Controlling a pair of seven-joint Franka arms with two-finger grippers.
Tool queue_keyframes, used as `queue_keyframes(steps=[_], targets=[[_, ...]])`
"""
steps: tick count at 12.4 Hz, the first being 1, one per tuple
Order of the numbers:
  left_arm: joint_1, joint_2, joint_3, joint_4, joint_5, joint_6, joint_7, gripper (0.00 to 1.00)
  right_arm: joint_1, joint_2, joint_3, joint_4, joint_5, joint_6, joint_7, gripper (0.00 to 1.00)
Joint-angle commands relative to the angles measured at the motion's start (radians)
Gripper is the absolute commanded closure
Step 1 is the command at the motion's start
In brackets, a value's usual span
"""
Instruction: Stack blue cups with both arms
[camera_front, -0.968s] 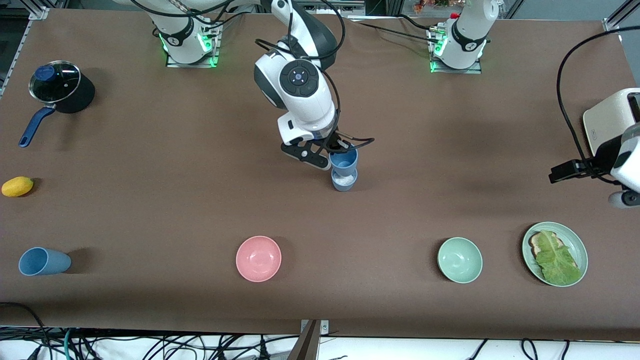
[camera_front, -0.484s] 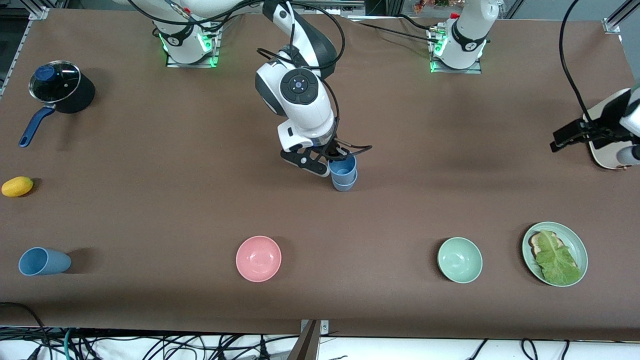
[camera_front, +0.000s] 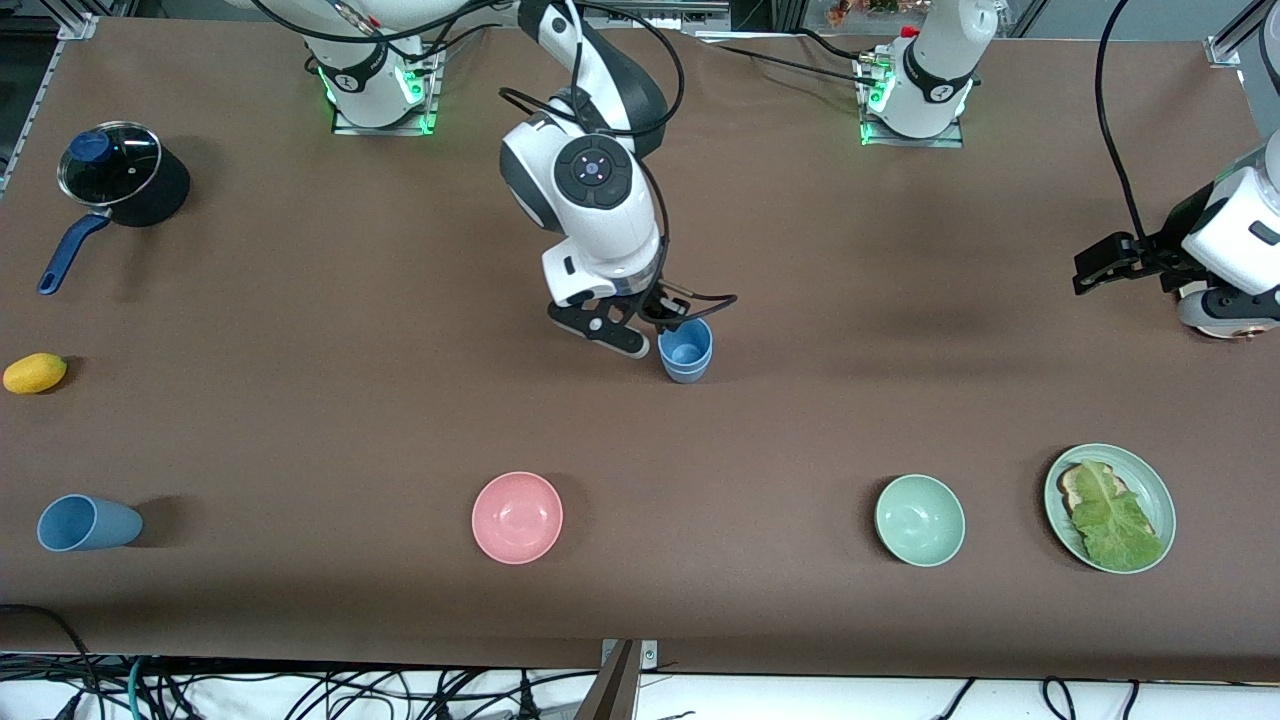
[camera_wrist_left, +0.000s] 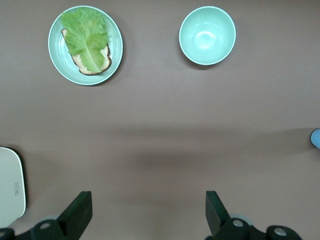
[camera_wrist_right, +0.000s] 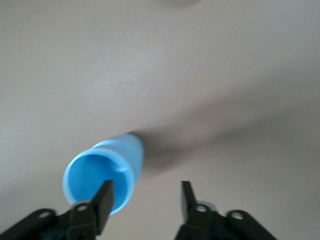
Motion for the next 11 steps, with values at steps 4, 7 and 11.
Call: queue_keyframes(steps=[4, 7, 11], targets=[[0.023, 0.02, -0.002, 0.005, -0.057, 0.04, 0.019, 0.0, -0.314, -0.141, -0.006, 0.008, 0.003, -0.277, -0.529, 0.0], [0.024, 0.02, 0.0, 0.009, -0.057, 0.047, 0.021, 0.0, -0.53, -0.223, -0.008, 0.008, 0.065, -0.401, -0.75, 0.0], [0.024, 0.02, -0.002, 0.012, -0.057, 0.047, 0.018, 0.0, -0.618, -0.356, -0.029, -0.055, 0.058, -0.466, -0.91, 0.0]])
